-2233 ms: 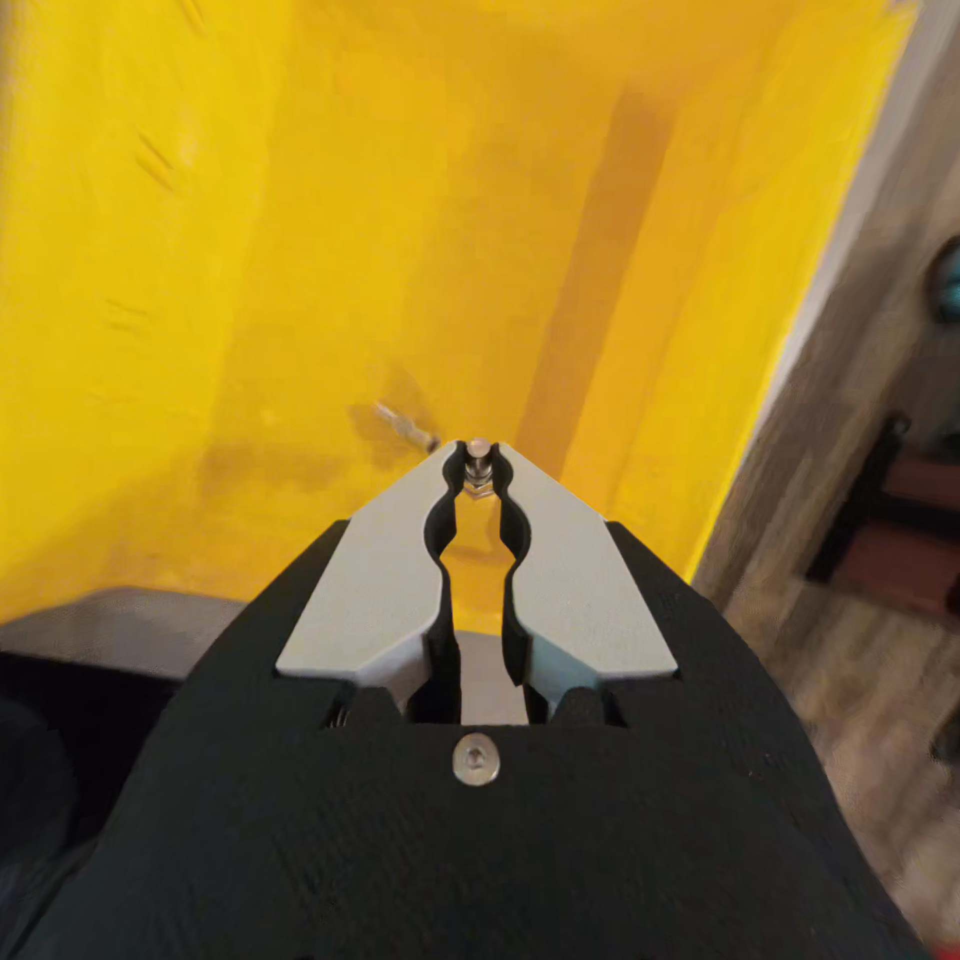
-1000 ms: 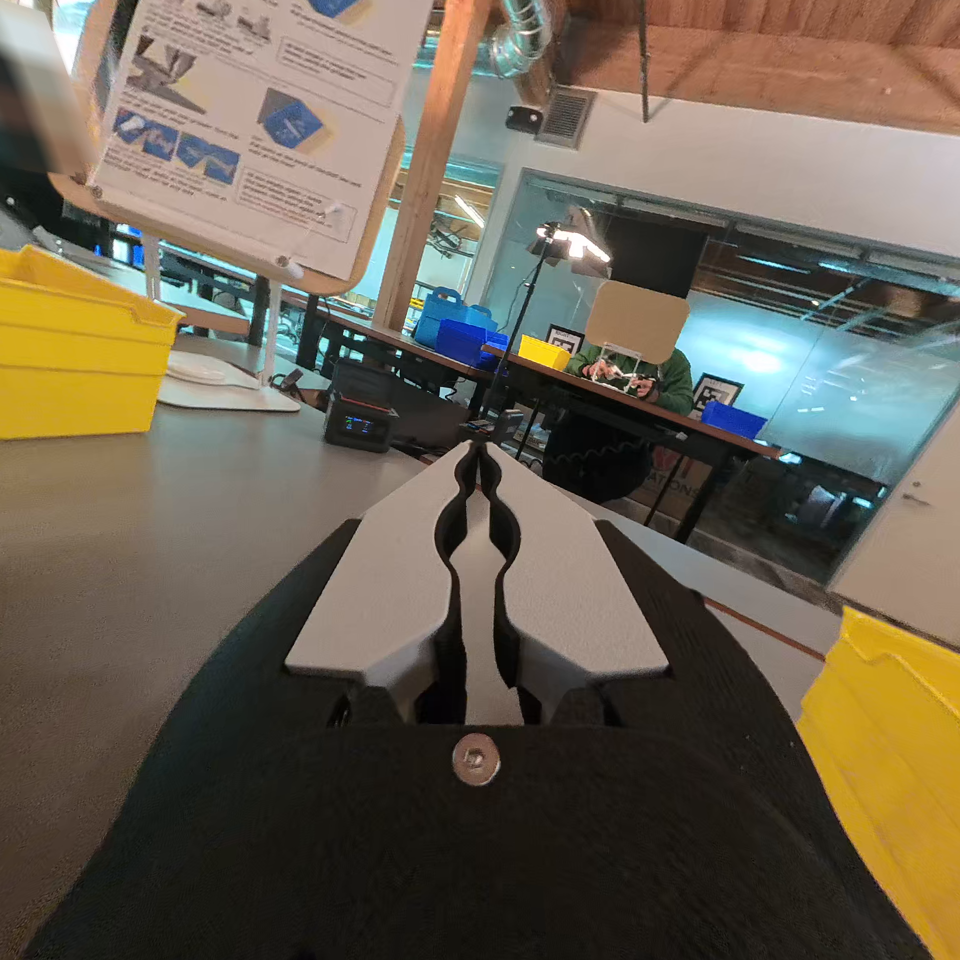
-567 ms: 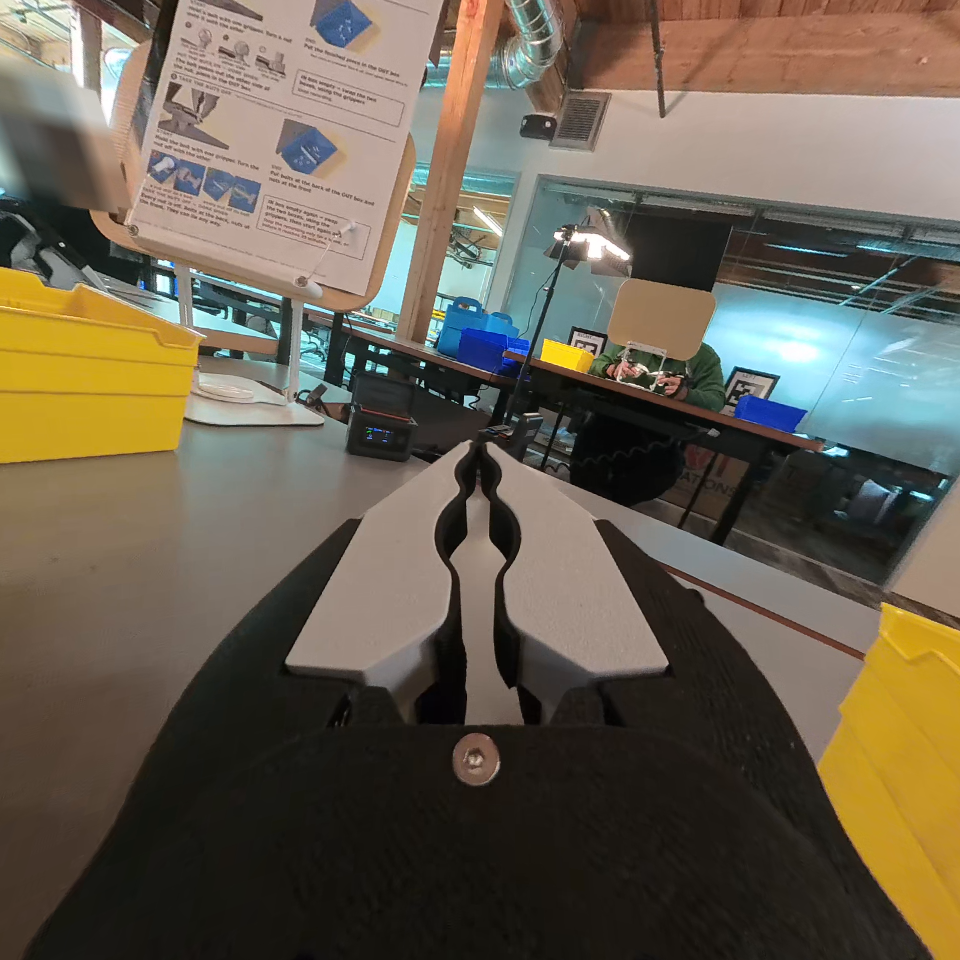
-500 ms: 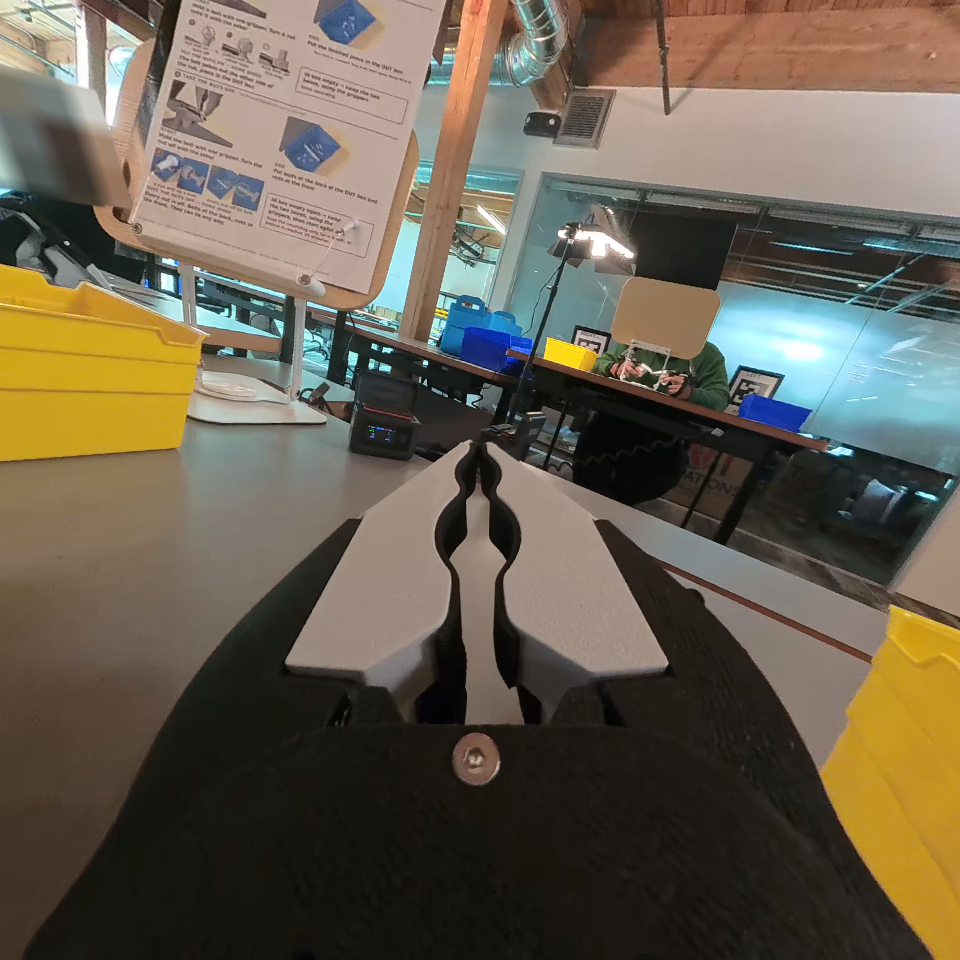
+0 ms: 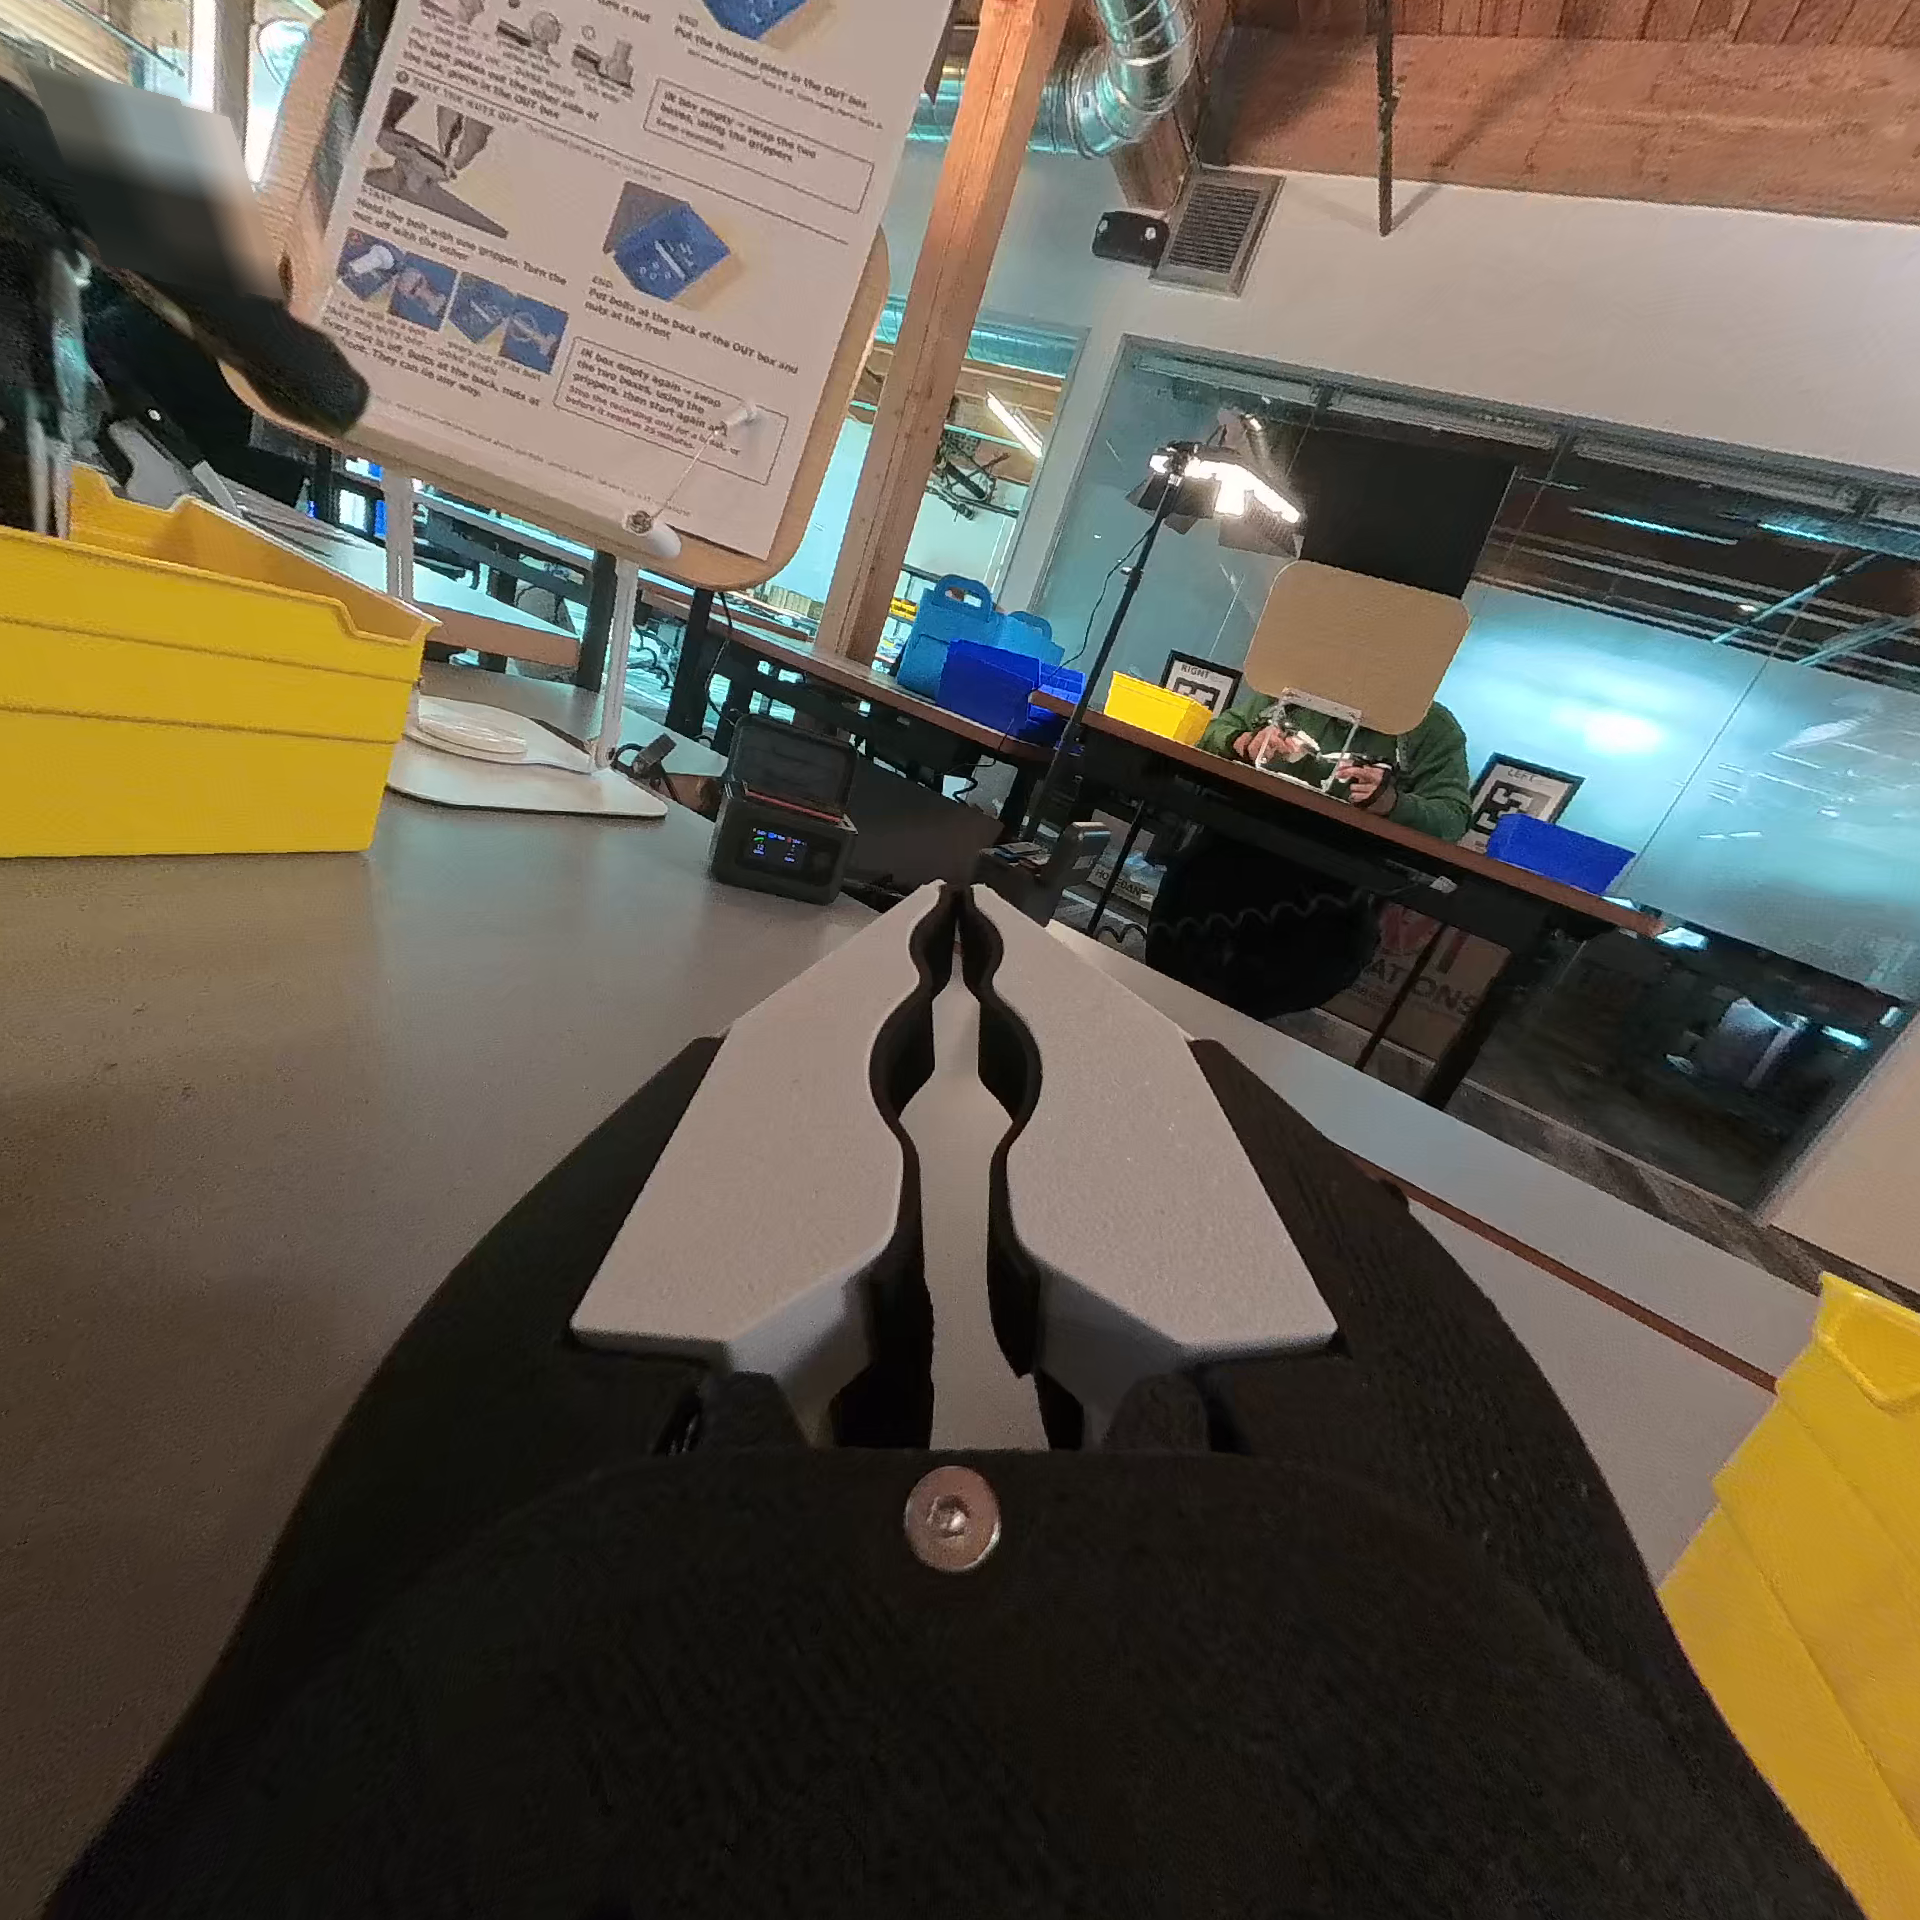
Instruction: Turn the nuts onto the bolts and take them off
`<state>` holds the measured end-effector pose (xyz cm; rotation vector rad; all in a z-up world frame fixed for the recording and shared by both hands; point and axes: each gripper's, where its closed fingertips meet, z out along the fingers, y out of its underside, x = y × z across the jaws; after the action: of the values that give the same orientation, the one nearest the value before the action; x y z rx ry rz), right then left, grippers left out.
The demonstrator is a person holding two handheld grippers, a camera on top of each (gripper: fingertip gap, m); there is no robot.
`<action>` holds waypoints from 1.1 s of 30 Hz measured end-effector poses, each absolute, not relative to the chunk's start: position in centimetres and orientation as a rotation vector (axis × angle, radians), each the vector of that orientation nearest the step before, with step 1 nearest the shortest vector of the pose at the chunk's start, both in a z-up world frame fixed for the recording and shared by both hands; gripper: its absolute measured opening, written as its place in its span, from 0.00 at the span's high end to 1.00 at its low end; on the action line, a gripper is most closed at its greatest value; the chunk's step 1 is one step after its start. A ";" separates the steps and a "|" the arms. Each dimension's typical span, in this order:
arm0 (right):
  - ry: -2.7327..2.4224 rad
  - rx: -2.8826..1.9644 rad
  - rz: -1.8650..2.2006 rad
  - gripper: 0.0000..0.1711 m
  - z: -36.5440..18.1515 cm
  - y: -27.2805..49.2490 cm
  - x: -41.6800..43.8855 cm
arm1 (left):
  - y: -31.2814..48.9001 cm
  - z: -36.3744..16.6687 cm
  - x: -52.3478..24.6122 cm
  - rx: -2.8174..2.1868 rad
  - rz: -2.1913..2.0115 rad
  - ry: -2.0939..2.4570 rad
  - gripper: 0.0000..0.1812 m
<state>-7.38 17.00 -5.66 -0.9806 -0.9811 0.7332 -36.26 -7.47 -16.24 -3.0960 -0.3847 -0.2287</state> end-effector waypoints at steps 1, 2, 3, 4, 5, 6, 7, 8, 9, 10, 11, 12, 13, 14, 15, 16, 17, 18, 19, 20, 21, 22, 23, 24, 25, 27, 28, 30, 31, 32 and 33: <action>-0.984 -0.979 0.733 1.00 -5.7 17.0 -7.4 | -7.6 -16.5 -36.0 -3.115 -0.253 -0.395 0.90; -0.986 -0.977 0.732 1.00 -5.7 16.9 -7.4 | -7.7 -16.6 -35.9 -3.128 -0.271 -0.405 0.91; -0.988 -0.976 0.732 1.00 -5.7 16.9 -7.4 | -7.6 -16.7 -35.7 -3.132 -0.277 -0.402 0.91; -0.988 -0.976 0.733 1.00 -5.7 16.9 -7.4 | -7.5 -16.7 -35.6 -3.134 -0.283 -0.395 0.91; -0.988 -0.976 0.734 1.00 -5.7 16.9 -7.4 | -7.4 -16.6 -35.4 -3.130 -0.285 -0.391 0.91; -0.987 -0.977 0.736 1.00 -5.7 16.9 -7.4 | -7.2 -16.5 -35.2 -3.125 -0.291 -0.390 0.91; -0.988 -0.977 0.738 1.00 -5.7 16.9 -7.4 | -7.1 -16.6 -35.0 -3.121 -0.302 -0.403 0.91; -0.988 -0.977 0.739 1.00 -5.7 16.9 -7.5 | -7.1 -16.8 -34.9 -3.123 -0.302 -0.424 0.90; -0.989 -0.977 0.739 1.00 -5.7 16.9 -7.5 | -7.1 -17.0 -34.9 -3.134 -0.294 -0.428 0.91; -0.991 -0.976 0.739 1.00 -5.7 16.9 -7.5 | -7.1 -17.1 -35.0 -3.135 -0.297 -0.426 0.91; -0.993 -0.975 0.739 1.00 -5.7 16.9 -7.5 | -6.9 -17.1 -34.9 -3.128 -0.302 -0.425 0.92; -0.994 -0.974 0.739 1.00 -5.7 16.8 -7.5 | -6.9 -17.1 -34.9 -3.131 -0.305 -0.409 0.92; -0.996 -0.973 0.739 1.00 -5.7 16.8 -7.5 | -6.9 -17.1 -34.9 -3.137 -0.301 -0.388 0.92; -0.997 -0.973 0.740 1.00 -5.7 16.8 -7.5 | -6.8 -17.1 -34.9 -3.138 -0.290 -0.365 0.92; -0.998 -0.972 0.740 1.00 -5.8 16.8 -7.6 | -6.8 -17.1 -34.9 -3.140 -0.273 -0.330 0.92; -0.999 -0.972 0.743 1.00 -5.8 16.8 -7.6 | -6.7 -17.1 -34.9 -3.141 -0.253 -0.303 0.92; -1.001 -0.970 0.749 1.00 -5.7 16.7 -7.6 | -6.6 -17.0 -35.0 -3.140 -0.230 -0.277 0.92; -1.002 -0.970 0.751 1.00 -5.7 16.7 -7.6 | -6.5 -16.9 -35.0 -3.140 -0.207 -0.253 0.92; -1.003 -0.969 0.751 1.00 -5.8 16.7 -7.6 | -6.5 -16.8 -35.2 -3.139 -0.179 -0.233 0.94; -1.003 -0.969 0.751 1.00 -5.8 16.7 -7.6 | -6.3 -16.6 -35.4 -3.129 -0.142 -0.216 0.95; -1.004 -0.969 0.752 1.00 -5.8 16.7 -7.7 | -6.2 -16.3 -35.7 -3.120 -0.110 -0.205 0.97; -1.004 -0.969 0.753 1.00 -5.8 16.7 -7.7 | -6.2 -15.9 -36.0 -3.115 -0.079 -0.202 0.97; -1.004 -0.969 0.753 1.00 -5.8 16.7 -7.7 | -6.2 -15.4 -36.3 -3.106 -0.050 -0.199 0.97; -1.005 -0.969 0.753 1.00 -5.8 16.7 -7.7 | -6.1 -14.9 -36.7 -3.090 -0.022 -0.198 0.97; -1.006 -0.968 0.754 1.00 -5.8 16.6 -7.7 | -6.1 -14.4 -36.8 -3.076 -0.007 -0.198 0.97; -1.009 -0.966 0.754 1.00 -5.8 16.6 -7.8 | -5.6 -13.1 -37.2 -3.031 0.039 -0.186 0.97; -1.010 -0.965 0.755 1.00 -5.8 16.6 -7.8 | -5.3 -12.1 -37.4 -2.998 0.081 -0.178 0.97; -1.010 -0.964 0.758 1.00 -5.8 16.5 -7.8 | -3.9 -9.1 -37.4 -2.884 0.162 -0.150 0.97; -1.010 -0.965 0.759 1.00 -5.8 16.5 -7.8 | -2.9 -7.3 -36.7 -2.814 0.160 -0.127 0.97; -1.010 -0.965 0.759 1.00 -5.8 16.6 -7.8 | -1.7 -5.5 -35.2 -2.734 0.118 -0.086 0.97; -1.009 -0.965 0.758 1.00 -5.8 16.6 -7.8 | -0.4 -3.9 -33.1 -2.661 0.048 -0.031 0.97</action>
<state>-7.83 16.56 -5.78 -0.9653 -1.0093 0.7584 -33.09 -0.44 -3.92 -2.6613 -0.0307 0.0480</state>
